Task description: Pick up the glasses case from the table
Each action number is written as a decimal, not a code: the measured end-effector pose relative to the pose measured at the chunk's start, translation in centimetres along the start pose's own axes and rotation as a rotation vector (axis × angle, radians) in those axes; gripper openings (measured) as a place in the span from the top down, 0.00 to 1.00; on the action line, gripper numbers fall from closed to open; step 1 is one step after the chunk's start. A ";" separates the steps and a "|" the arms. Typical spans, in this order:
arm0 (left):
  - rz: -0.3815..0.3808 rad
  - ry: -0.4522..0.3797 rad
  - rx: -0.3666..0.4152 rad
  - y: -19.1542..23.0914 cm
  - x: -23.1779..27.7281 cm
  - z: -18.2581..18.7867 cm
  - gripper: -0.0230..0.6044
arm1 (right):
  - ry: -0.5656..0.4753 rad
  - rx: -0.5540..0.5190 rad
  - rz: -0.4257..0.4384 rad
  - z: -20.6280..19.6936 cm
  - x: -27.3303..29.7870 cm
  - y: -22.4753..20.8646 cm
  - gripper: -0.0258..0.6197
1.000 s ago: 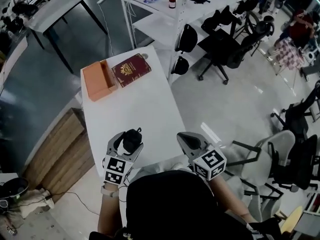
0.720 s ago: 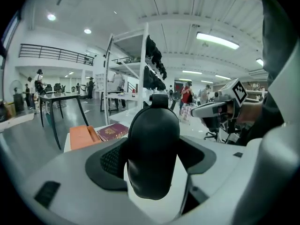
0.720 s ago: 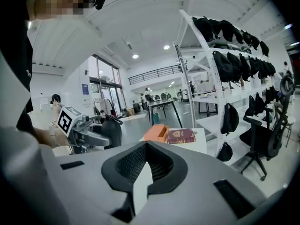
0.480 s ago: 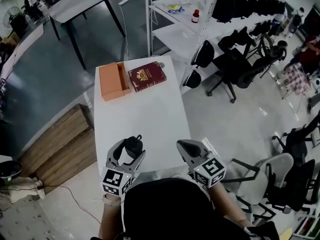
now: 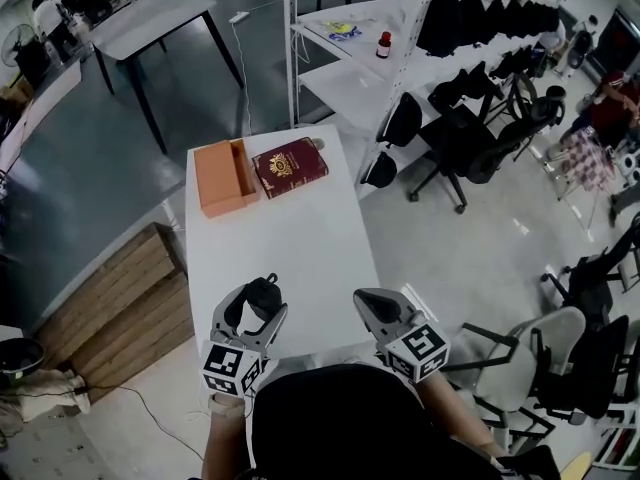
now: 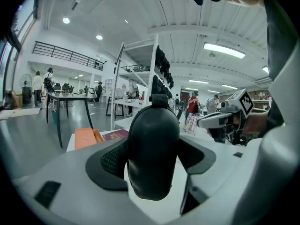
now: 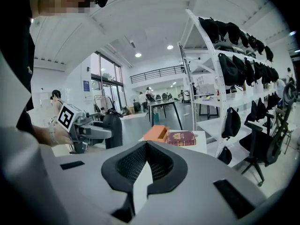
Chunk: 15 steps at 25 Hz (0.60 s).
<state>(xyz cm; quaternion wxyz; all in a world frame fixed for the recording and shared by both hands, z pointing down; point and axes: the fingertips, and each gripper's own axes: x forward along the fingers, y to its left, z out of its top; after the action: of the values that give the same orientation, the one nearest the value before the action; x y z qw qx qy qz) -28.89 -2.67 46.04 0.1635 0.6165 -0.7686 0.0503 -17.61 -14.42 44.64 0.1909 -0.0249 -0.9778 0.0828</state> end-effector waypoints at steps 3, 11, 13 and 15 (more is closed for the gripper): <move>-0.001 -0.005 -0.012 0.3 0.4 0.1 0.42 | 0.008 0.006 -0.010 -0.1 -0.3 -0.3 0.92; -0.018 0.007 -0.003 0.4 1.7 0.0 0.42 | 0.006 0.016 -0.043 -0.2 -0.7 -1.3 0.92; -0.020 0.013 -0.002 0.5 1.9 0.0 0.42 | 0.006 0.017 -0.050 -0.2 -0.7 -1.4 0.92; -0.020 0.018 -0.009 0.7 2.1 -0.1 0.42 | 0.012 0.021 -0.057 -0.4 -0.7 -1.6 0.92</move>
<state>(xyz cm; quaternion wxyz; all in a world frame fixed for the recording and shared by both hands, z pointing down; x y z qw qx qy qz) -29.89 -4.47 46.90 0.1737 0.6229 -0.7611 0.0510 -16.87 -15.97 44.98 0.1994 0.0042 -0.9760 0.0873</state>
